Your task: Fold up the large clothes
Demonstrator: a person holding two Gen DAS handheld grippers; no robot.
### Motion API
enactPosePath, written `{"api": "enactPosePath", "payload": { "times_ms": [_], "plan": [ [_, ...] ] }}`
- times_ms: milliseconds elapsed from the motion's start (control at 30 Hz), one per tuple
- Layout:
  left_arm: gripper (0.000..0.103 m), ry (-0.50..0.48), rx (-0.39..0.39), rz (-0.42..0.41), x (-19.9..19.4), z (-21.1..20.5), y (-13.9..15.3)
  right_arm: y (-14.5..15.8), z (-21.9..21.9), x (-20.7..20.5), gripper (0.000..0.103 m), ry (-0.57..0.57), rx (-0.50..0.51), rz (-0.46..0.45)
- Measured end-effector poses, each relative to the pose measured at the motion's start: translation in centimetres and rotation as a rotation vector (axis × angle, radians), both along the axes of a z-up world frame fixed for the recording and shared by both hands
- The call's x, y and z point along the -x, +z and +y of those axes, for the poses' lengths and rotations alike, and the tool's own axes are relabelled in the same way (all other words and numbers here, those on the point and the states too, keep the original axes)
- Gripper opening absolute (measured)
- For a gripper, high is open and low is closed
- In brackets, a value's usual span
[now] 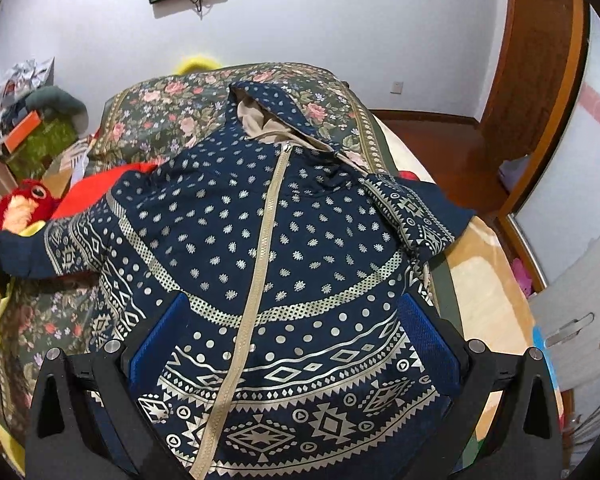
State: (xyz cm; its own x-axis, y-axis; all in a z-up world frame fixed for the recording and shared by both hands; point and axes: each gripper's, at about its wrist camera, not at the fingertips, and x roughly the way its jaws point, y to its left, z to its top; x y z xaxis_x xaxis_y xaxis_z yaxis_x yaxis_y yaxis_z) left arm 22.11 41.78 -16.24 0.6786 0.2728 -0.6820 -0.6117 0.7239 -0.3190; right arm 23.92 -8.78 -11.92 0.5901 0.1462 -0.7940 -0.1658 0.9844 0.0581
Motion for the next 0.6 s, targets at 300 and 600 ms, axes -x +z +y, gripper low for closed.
{"api": "enactPosePath", "payload": {
  "times_ms": [300, 600],
  "plan": [
    [0.004, -0.258, -0.137, -0.147, -6.7, -10.6, 10.2, 0.4, -1.7, -1.1, 0.103, 0.034, -0.023, -0.042],
    [0.004, -0.488, -0.133, -0.161, -14.0, -22.8, 12.4, -0.9, -4.3, -1.5, 0.103, 0.055, -0.073, -0.029]
  ]
}}
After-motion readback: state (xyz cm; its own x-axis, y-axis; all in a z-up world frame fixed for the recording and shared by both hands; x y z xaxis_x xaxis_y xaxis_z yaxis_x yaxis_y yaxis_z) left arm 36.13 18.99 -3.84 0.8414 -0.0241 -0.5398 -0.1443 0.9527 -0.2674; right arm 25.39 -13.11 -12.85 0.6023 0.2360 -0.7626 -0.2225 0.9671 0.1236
